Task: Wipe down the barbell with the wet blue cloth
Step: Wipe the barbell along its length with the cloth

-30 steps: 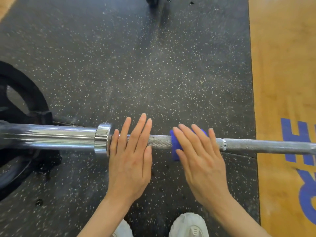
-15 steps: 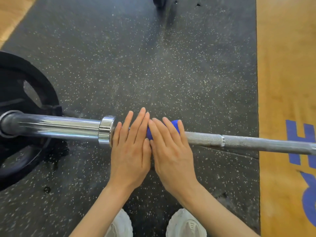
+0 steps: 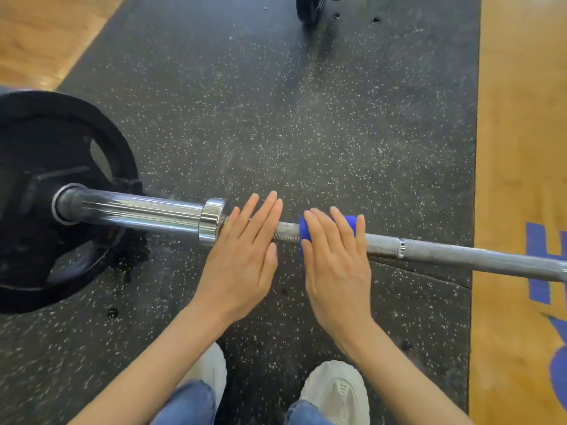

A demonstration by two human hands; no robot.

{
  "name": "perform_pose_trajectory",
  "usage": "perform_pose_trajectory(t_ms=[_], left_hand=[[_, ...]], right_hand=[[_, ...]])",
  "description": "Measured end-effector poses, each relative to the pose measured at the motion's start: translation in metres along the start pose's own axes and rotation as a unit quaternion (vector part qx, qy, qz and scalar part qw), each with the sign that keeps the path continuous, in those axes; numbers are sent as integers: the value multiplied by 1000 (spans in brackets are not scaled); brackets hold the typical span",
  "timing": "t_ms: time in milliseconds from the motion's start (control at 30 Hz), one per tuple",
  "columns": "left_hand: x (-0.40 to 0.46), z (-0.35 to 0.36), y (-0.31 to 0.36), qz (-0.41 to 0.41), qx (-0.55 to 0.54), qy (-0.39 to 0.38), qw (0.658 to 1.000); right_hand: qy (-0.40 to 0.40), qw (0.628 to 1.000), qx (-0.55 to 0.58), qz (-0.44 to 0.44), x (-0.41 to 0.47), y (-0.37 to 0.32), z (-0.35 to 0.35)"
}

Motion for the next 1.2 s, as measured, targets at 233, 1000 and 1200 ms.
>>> perform_pose_trajectory(t_ms=[233,1000,1200], left_hand=[[-8,-10,-1,27,82,-2,996],[29,-12,-25,52,64,7,997],[50,-18,-30,67,56,-16,996]], right_hand=[[21,999,-25,3,-8,11,1],[-103,986,-97,-90,35,-1,-2],[-148,983,-80,-76,62,8,3]])
Point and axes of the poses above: each hand's wrist, its own x-axis towards the middle knuckle, its own z-axis out of the palm, y = z × x, the point moved 2 cm from there along x, towards the middle knuckle, and after that the axes turned 10 degrees about -x, right-handed, at the moved point
